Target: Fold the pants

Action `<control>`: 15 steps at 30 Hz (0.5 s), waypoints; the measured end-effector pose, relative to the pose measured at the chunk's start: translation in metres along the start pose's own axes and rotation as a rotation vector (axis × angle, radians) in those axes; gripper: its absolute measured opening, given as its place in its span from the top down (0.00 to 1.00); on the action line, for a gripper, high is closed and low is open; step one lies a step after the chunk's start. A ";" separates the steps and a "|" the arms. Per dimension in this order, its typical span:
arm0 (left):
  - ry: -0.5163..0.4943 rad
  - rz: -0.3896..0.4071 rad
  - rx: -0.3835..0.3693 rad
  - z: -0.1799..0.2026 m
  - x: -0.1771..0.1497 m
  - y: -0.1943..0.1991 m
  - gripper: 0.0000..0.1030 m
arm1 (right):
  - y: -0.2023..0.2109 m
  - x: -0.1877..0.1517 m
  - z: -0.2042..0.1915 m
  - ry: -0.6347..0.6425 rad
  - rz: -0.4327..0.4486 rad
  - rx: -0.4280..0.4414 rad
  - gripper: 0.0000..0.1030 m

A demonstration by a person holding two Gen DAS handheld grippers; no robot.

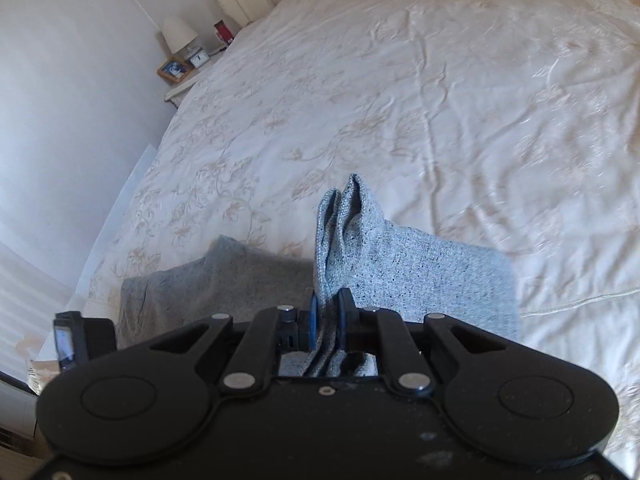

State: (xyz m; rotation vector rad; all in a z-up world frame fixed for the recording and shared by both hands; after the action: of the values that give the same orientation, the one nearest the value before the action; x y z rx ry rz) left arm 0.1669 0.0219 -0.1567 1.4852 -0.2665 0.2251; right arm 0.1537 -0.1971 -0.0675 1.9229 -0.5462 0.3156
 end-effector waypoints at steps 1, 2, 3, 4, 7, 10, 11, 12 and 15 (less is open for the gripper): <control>0.002 -0.005 0.009 -0.013 0.000 -0.001 0.58 | -0.024 -0.010 -0.017 0.020 -0.015 -0.001 0.88; 0.003 -0.012 0.014 -0.025 0.000 -0.002 0.58 | -0.044 -0.018 -0.028 0.036 -0.026 -0.004 0.88; 0.002 -0.021 0.015 -0.035 0.001 -0.004 0.58 | -0.062 -0.025 -0.038 0.047 -0.041 -0.013 0.88; 0.000 -0.026 0.014 -0.042 0.002 -0.005 0.58 | -0.084 -0.034 -0.048 0.051 -0.065 -0.024 0.85; -0.024 -0.026 0.001 -0.057 0.008 -0.005 0.58 | -0.122 -0.051 -0.062 0.056 -0.127 -0.016 0.81; -0.048 -0.006 -0.029 -0.059 0.016 0.000 0.60 | -0.115 -0.058 -0.064 0.078 -0.127 -0.058 0.79; -0.056 0.004 -0.053 -0.056 0.021 0.002 0.60 | -0.106 -0.058 -0.061 0.075 -0.097 -0.060 0.77; -0.072 0.013 -0.074 -0.050 0.024 0.004 0.60 | -0.096 -0.058 -0.056 0.064 -0.055 -0.070 0.76; -0.118 0.026 -0.123 -0.029 0.033 -0.003 0.60 | -0.078 -0.045 -0.016 -0.006 0.040 -0.173 0.76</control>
State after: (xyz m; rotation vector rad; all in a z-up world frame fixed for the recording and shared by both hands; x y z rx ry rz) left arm 0.2006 0.0504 -0.1512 1.3755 -0.3884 0.1392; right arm 0.1551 -0.1463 -0.1440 1.7479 -0.5969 0.2792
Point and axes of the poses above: each gripper's, at about its wrist camera, not at the fingertips, and y roughly against the way its jaws point, z to its right, x to its top, the point moved 2 cm from there along -y, roughly the way its jaws point, and after that the axes turned 1 degree about -z, right-handed, at the moved point
